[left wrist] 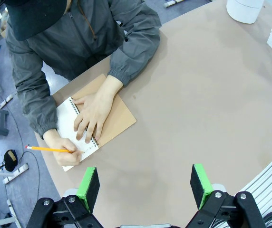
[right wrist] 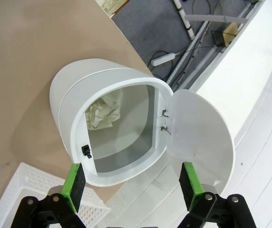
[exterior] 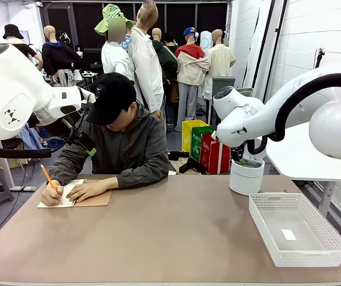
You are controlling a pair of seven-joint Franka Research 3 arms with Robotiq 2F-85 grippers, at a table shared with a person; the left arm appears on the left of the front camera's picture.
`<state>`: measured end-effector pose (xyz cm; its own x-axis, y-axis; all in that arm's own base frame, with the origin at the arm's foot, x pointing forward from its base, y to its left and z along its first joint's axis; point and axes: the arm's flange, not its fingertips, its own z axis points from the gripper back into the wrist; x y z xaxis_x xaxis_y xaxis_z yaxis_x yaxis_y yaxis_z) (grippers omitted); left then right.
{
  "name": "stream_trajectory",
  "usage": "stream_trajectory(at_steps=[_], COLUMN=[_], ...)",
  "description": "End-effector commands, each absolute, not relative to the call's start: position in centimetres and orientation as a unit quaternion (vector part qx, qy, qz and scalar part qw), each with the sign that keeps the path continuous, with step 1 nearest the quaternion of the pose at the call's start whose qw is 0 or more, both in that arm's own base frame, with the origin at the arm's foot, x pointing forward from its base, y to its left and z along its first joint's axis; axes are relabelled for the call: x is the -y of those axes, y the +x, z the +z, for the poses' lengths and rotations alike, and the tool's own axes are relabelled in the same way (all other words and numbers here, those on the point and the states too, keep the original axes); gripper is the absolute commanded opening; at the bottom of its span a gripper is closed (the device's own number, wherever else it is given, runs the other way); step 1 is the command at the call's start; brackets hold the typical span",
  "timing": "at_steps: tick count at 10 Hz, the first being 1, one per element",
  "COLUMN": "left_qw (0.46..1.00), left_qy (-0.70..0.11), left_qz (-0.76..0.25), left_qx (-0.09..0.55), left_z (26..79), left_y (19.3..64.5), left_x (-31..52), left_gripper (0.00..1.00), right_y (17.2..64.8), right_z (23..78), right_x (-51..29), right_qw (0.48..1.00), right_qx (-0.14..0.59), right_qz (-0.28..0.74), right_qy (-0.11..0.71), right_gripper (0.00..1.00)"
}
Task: Sort the paper based on its condition.
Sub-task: If a person hands you a paper, place it in the Organizing basket , and if it's crumpled, put it in the Trash can.
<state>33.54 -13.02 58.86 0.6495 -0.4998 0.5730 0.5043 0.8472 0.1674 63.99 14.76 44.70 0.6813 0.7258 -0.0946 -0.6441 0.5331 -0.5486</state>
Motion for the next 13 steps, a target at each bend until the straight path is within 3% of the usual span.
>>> stream_trajectory(at_steps=[1, 10, 13], left_qw=[0.909, 0.909, 0.909], left_qy=[-0.003, -0.003, -0.003], left_qz=[-0.276, -0.276, -0.276], left_qx=[0.314, 0.314, 0.314], left_z=[59.0, 59.0, 59.0], left_y=[33.6, 33.6, 33.6], left_x=[13.0, 13.0, 13.0], left_gripper=[1.00, 1.00, 1.00], right_y=[64.0, 64.0, 61.0], right_z=[44.6, 44.7, 48.6], right_x=[-14.8, -14.8, -17.7], right_qw=[0.871, 0.873, 0.870], right_qx=[0.072, 0.073, 0.104], right_qz=[0.396, 0.393, 0.424], right_qy=[-0.282, -0.282, -0.228], right_gripper=[1.00, 1.00, 1.00])
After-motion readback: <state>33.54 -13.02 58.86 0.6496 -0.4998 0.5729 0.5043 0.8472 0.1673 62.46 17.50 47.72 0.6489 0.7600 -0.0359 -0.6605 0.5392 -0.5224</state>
